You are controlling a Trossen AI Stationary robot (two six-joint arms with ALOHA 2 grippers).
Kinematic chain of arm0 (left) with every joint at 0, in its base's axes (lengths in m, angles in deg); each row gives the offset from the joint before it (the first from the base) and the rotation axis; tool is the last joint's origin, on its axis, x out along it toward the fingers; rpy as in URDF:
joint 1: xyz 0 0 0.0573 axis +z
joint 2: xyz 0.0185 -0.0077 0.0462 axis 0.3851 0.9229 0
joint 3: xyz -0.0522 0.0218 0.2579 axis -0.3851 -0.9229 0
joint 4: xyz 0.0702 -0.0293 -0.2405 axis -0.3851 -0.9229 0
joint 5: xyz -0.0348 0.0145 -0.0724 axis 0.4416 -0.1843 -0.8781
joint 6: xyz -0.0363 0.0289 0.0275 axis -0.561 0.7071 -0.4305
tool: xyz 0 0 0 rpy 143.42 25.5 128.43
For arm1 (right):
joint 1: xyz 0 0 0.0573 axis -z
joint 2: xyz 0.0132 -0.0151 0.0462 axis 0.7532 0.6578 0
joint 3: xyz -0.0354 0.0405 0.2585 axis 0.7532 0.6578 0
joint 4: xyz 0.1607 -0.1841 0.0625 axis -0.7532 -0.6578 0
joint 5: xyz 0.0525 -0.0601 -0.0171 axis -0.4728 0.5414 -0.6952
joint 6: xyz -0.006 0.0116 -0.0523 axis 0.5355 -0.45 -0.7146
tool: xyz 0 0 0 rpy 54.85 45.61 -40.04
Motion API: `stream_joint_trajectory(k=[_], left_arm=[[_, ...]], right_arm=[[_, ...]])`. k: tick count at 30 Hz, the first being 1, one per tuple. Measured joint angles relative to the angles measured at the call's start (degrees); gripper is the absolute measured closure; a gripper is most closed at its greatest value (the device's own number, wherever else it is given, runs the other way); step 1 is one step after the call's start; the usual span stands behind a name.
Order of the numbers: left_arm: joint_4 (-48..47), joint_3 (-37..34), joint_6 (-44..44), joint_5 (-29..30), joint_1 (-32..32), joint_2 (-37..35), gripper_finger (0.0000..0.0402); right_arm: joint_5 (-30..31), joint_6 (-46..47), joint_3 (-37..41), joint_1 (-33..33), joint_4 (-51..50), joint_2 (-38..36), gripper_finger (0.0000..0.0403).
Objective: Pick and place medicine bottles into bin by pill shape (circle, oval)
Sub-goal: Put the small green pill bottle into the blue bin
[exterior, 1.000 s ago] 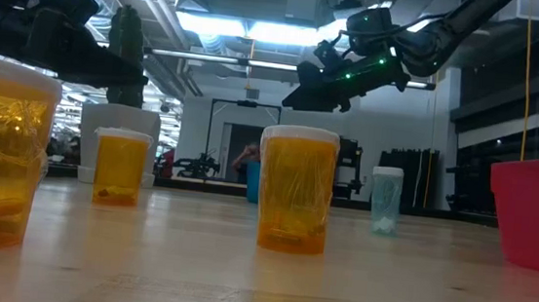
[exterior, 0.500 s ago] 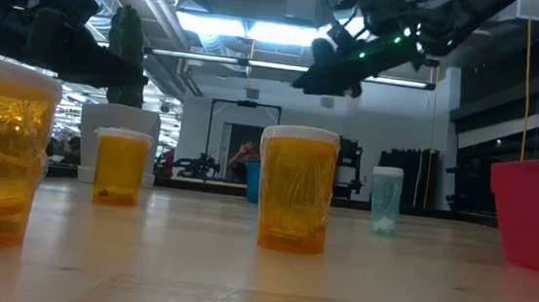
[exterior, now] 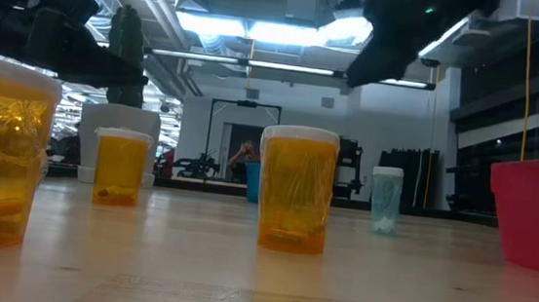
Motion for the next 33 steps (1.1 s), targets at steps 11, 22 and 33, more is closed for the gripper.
stream_joint_trajectory(k=[11,22,33], left_arm=[[0.0,0.0,0.0,0.0,0.0,0.0,0.0154],[0.0,0.0,0.0,0.0,0.0,0.0,0.0154],[0.0,0.0,0.0,0.0,0.0,0.0,0.0154]], right_arm=[[-0.3,11.8,3.5,-12.8,-14.3,-1.3,0.0199],[-0.3,20.6,10.0,-19.8,-11.1,-1.3,0.0199],[-0.5,23.7,11.0,-21.6,-2.2,-0.8,0.0199]])
